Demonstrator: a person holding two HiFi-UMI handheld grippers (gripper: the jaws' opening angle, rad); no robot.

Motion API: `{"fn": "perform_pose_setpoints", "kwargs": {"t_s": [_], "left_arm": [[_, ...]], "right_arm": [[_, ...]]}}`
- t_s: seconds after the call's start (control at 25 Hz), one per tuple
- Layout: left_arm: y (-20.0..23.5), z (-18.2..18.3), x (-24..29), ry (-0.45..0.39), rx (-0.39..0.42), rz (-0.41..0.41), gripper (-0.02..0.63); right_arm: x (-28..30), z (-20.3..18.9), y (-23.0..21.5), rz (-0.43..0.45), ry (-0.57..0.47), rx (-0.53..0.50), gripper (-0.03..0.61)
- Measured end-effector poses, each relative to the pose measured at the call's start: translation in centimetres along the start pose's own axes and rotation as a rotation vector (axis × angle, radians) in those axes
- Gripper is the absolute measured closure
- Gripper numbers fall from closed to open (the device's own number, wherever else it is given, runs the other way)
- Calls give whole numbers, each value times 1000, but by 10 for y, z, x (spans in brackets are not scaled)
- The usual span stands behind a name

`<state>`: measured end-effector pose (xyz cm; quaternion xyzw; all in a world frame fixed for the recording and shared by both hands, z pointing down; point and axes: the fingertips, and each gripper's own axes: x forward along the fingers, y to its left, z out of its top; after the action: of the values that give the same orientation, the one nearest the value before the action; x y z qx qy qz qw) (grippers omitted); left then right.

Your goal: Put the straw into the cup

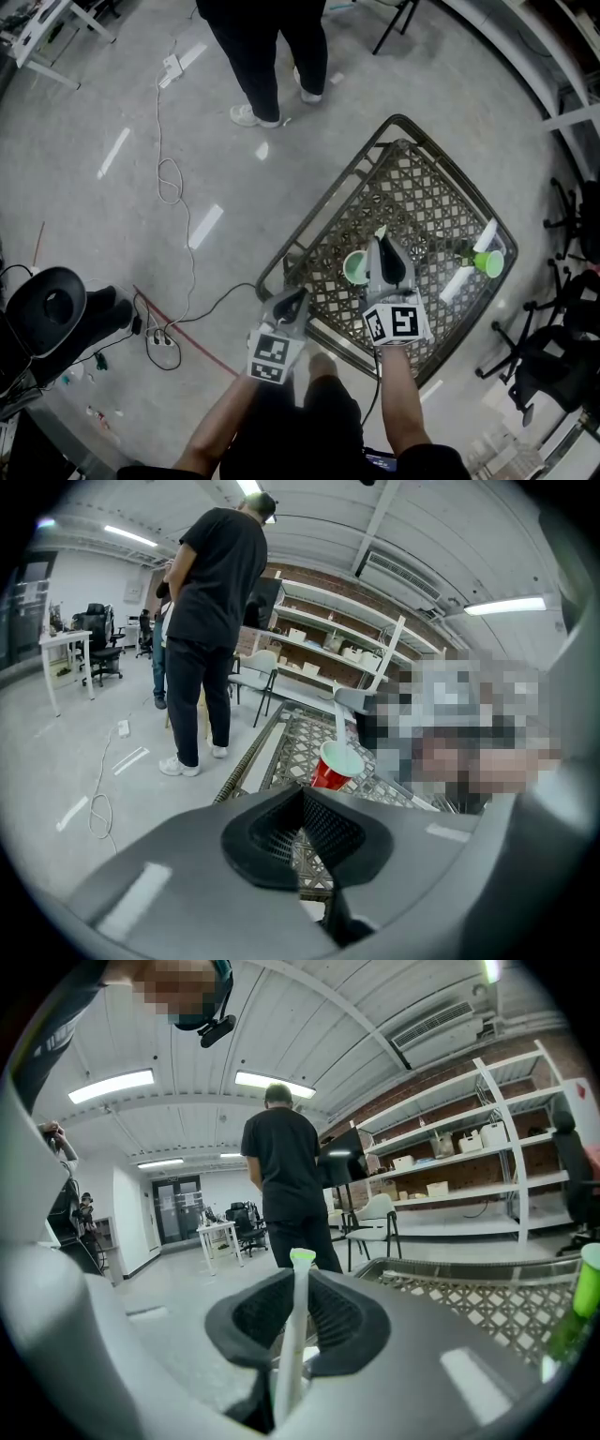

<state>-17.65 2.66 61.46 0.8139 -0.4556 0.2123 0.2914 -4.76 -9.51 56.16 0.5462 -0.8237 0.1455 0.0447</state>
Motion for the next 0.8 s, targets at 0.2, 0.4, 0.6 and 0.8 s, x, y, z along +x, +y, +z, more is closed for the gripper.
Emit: {"fn": "perform_pose_setpoints", "kwargs": {"t_s": [0.2, 0.4, 0.6, 0.8], "left_arm": [[0, 0, 0, 1, 2, -3, 607], [3, -2, -2, -4, 2, 0, 606], [1, -3, -7, -6, 4, 2, 607], [-4, 4, -13, -23, 14, 2, 607]], "right_arm": [[0, -4, 0, -4, 15, -9, 532], [-1, -13, 2, 4, 41, -11, 490], [-7, -16, 7, 13, 58, -12, 434], [-14, -8, 8, 7, 59, -24, 434]]}}
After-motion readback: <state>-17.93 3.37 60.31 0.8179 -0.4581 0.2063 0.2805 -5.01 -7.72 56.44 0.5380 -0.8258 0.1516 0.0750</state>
